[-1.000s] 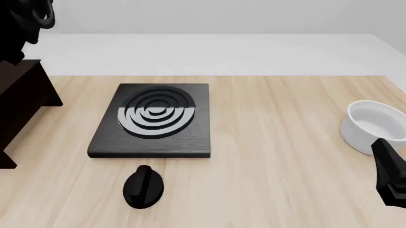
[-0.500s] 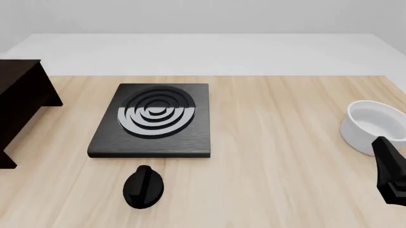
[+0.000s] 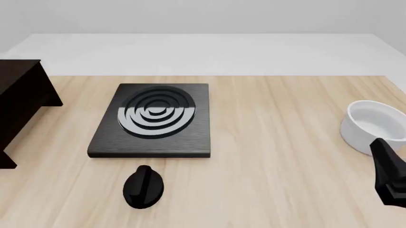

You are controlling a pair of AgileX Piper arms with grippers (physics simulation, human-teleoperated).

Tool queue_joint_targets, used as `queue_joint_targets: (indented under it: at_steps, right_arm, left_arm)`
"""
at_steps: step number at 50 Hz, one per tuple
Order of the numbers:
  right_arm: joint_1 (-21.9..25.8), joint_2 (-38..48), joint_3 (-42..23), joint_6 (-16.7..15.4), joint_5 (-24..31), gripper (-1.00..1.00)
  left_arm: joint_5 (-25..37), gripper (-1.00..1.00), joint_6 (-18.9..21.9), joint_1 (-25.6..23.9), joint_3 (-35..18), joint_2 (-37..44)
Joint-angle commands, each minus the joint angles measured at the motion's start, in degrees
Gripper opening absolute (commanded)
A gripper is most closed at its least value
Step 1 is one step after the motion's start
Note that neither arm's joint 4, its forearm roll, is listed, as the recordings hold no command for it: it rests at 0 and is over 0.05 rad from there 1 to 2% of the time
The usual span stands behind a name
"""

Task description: Put the frying pan on top of the cabinet.

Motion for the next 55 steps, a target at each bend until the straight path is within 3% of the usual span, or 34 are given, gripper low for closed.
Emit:
queue_joint_targets:
  at_steps: [1, 18, 22, 55]
  right_arm:
    - [0.0, -0.9, 0.2, -0.2, 0.6, 1.00]
    - [0.1, -0.5, 0.2, -0.2, 0.4, 1.00]
    - [0.0, -0.7, 0.3, -0.1, 0.5, 1.00]
    - [0.0, 0.1, 0.2, 0.0, -0.3, 1.00]
  left_arm:
    - [-1.7, -1.00, -1.1, 1.4, 0.3, 0.8]
    - [-5.7, -1.00, -4.0, 2.7, 2.5, 6.1]
    - [-9.2, -1.00, -6.4, 1.9, 4.0, 8.9]
    - [-18.2, -1.00, -9.8, 6.6, 5.6, 21.7]
